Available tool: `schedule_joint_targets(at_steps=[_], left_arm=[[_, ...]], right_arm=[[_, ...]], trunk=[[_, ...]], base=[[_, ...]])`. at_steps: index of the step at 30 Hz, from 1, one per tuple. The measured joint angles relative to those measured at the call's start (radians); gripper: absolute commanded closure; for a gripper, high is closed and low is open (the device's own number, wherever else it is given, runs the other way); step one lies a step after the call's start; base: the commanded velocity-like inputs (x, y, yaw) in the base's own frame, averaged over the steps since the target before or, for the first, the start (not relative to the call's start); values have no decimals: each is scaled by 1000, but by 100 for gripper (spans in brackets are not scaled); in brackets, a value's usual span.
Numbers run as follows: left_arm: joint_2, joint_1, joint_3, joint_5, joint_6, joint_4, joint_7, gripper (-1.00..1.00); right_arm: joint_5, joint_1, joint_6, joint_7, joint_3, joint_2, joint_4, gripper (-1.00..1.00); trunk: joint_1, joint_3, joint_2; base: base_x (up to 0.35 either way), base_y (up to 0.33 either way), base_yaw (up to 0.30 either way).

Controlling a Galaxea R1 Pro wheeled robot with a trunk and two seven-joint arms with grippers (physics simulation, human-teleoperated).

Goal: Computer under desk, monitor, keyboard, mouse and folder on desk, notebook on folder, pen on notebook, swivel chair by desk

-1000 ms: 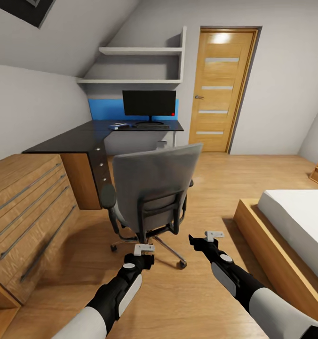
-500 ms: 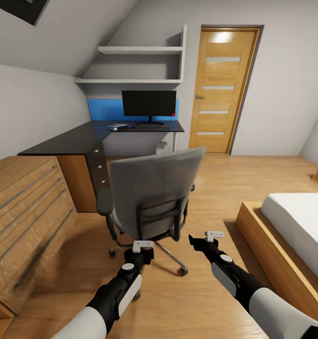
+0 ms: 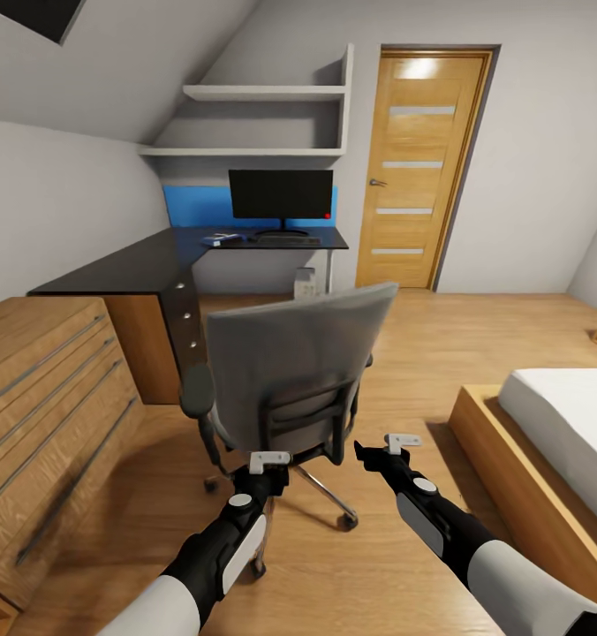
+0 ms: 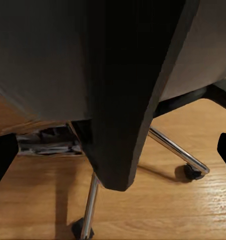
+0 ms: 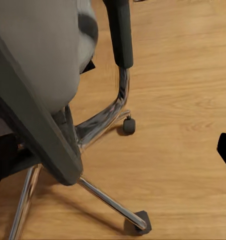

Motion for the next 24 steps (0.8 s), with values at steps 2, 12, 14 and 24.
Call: schedule_joint_targets(at_steps=[2, 12, 14, 24], left_arm=[[0, 0, -1, 0, 0, 0, 0, -100], [0, 0, -1, 1, 0, 0, 0, -100], [0, 0, -2, 1, 0, 0, 0, -100], [0, 0, -2, 1, 0, 0, 0, -100]], right_arm=[[0, 0, 0, 0, 0, 0, 0, -100], [1, 0, 0, 0, 2, 1, 3, -100], [1, 0, 0, 0, 3, 0, 3, -100], [3, 0, 0, 0, 3, 0, 3, -100]], trunk=[[0, 0, 0], [0, 0, 0], [0, 0, 0], [0, 0, 0]], base=[[2, 279, 0], [0, 285, 0], [0, 284, 0], [36, 278, 0]])
